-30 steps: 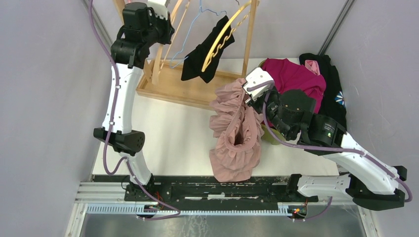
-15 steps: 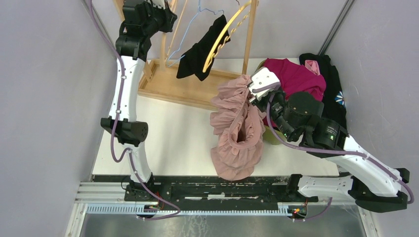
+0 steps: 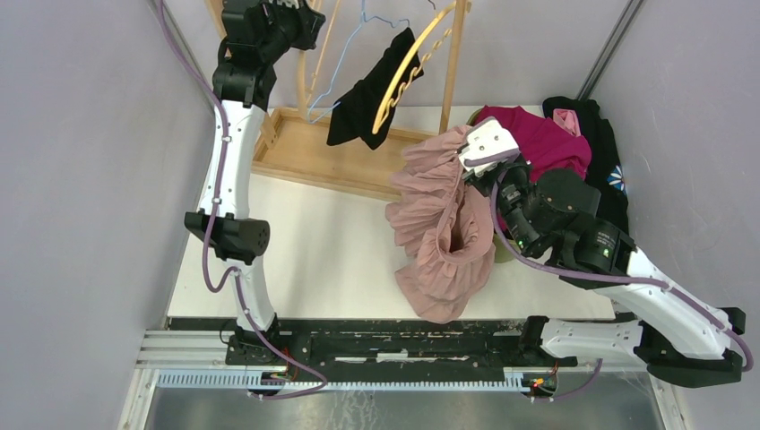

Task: Remove the skirt from the hanger
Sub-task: Place the hanger at the clothesline.

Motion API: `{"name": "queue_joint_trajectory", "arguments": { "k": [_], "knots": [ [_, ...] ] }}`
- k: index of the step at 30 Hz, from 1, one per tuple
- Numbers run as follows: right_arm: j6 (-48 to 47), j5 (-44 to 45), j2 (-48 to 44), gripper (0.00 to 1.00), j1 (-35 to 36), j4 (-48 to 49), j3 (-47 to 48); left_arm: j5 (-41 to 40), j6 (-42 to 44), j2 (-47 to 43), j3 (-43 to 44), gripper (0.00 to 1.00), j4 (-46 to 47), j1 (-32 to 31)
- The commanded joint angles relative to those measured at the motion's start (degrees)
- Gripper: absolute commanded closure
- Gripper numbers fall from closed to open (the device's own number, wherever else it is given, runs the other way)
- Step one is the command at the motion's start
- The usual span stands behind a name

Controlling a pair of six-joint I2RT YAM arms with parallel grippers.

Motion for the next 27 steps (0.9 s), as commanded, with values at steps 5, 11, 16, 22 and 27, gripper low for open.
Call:
{"name": "queue_joint_trajectory", "arguments": {
  "k": [5,11,16,22,27],
  "knots": [
    [-12.04,9.62,0.35,0.99,0.04,17.31,6.52,0.81,-4.17,1.78,3.04,0.97,11.13,0.10],
    [-14.65,8.41,2.50,0.99,0.03,17.74,11.98,1.25,-6.95,6.42,4.69,0.97,14.77,0.28],
    [-19.24,9.12,4.19,0.99,-0.04,19.04,16.57,0.82,-7.45,8.25,5.40,0.97,16.54,0.37],
    [-22.54,8.26,5.28,0.99,-0.03,19.77,21.42,0.75,-8.96,8.66,5.85,0.97,18.05,1.42],
    [-24.10,8.49,6.14,0.99,0.02,19.43,23.30,0.53,-11.30,10.49,6.78,0.97,21.48,1.66]
  ]
}}
